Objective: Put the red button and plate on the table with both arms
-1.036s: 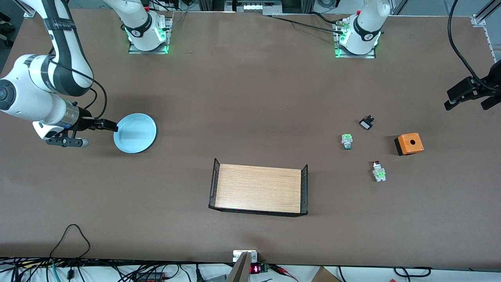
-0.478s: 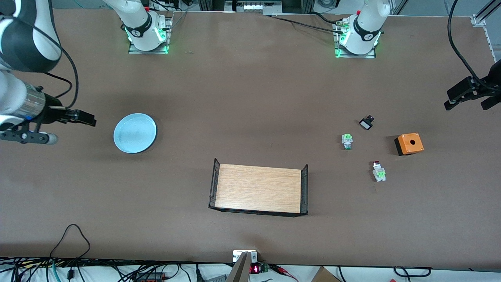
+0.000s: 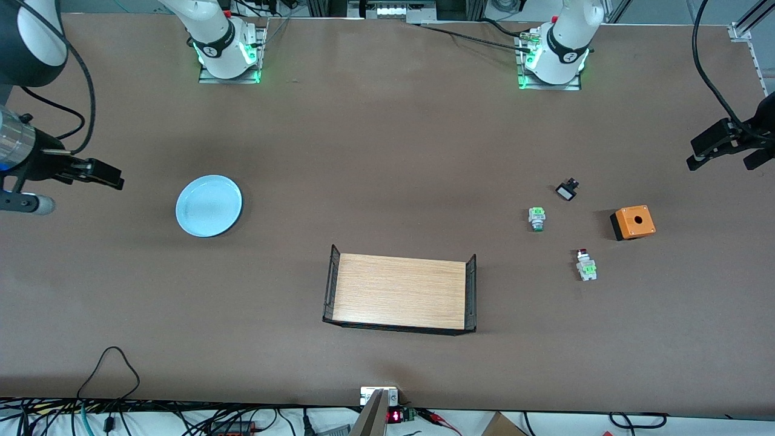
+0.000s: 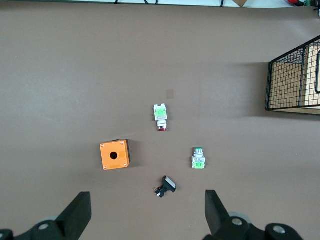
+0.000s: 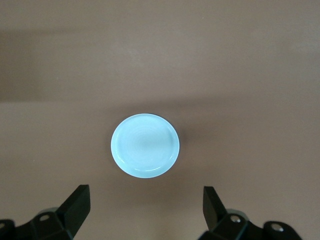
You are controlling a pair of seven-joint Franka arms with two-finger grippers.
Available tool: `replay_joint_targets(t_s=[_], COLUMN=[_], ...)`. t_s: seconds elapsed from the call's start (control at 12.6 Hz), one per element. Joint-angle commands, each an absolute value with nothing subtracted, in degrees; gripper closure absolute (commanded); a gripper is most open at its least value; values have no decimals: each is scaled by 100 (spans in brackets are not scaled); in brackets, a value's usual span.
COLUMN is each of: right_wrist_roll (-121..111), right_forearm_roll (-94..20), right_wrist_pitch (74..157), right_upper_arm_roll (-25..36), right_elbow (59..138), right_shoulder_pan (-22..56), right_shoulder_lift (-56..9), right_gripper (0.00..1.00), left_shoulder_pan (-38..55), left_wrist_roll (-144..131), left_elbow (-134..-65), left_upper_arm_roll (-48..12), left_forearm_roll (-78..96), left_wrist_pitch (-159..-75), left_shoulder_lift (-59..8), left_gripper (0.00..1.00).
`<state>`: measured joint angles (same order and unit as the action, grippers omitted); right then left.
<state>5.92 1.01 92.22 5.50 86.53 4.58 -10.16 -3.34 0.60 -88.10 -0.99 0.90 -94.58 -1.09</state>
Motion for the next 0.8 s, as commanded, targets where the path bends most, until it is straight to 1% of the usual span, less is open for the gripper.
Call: replay_joint_targets(t_s=[0.0,0.08,0.32,0.4,0.48,0.64,0.72], right_wrist_roll=[536,440,193,202,202,193,193], right_forearm_roll=[167,167,150,149,149,150,149], right_wrist_pitch=[9105,9079,8913,8930,9052,9560,9554], right_upper_arm_roll=[554,519,527,527,527,527,527], right_elbow=[8490,8534,8552,8674,9005,9709,9755], right_shoulder_pan=[212,98,70,70,79,79,79], right_shoulder_lift=[-1055,-1037,-1028,-933,-714,-231,-194], right_gripper=[0,0,0,0,0,0,0], left_shoulder_pan=[-299,-290,-290,-299,-299,-299,-299], left_wrist_roll=[9,0,0,-9,-9,-9,-9], left_elbow=[-8736,-8736,-8736,-8736,-8736,-8736,-8736], left_upper_arm_roll=[-97,-97,-97,-97,-97,-141,-141], left_forearm_roll=[35,35,35,35,35,35,35], left_wrist_pitch=[-9308,-9308,-9308,-9308,-9308,-9308,-9308], left_shoulder_lift=[-70,-70,-70,-70,-70,-70,-70], left_gripper=[0,0,0,0,0,0,0])
